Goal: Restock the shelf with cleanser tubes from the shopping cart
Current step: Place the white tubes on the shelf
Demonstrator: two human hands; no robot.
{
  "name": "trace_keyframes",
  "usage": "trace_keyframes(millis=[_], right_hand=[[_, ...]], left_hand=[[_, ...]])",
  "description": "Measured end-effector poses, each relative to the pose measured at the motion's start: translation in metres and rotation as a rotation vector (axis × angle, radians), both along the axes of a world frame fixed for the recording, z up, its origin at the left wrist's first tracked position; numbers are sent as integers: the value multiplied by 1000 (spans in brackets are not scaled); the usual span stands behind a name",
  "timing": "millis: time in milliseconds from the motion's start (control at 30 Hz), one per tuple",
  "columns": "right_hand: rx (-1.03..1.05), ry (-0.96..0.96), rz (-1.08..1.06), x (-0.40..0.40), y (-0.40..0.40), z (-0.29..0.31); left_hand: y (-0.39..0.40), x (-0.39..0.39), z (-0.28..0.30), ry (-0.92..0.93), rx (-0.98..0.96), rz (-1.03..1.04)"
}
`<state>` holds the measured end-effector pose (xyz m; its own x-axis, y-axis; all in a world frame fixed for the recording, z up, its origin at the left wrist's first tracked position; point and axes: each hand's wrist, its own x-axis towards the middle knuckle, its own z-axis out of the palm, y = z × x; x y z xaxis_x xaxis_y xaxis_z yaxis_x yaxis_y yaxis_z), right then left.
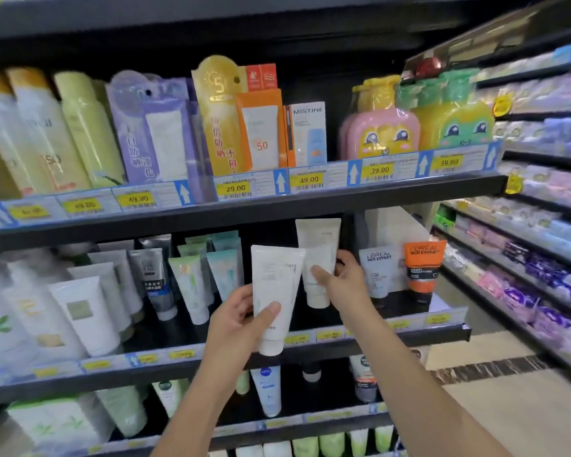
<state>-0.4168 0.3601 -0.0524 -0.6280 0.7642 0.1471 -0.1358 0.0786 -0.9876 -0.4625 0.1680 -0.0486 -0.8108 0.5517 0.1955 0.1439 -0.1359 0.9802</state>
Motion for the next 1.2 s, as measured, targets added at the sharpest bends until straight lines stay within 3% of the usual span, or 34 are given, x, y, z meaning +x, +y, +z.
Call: trace_keyframes(millis=[200, 567, 1200], right_hand=[[13, -114, -98, -35, 17, -15], [-173, -49, -205, -54, 37, -22], [-77, -147, -163, -54, 51, -27]], left_hand=[[16, -22, 4, 15, 16, 2], [52, -47, -18, 16, -35, -52], [79, -62, -35, -13, -33, -67]])
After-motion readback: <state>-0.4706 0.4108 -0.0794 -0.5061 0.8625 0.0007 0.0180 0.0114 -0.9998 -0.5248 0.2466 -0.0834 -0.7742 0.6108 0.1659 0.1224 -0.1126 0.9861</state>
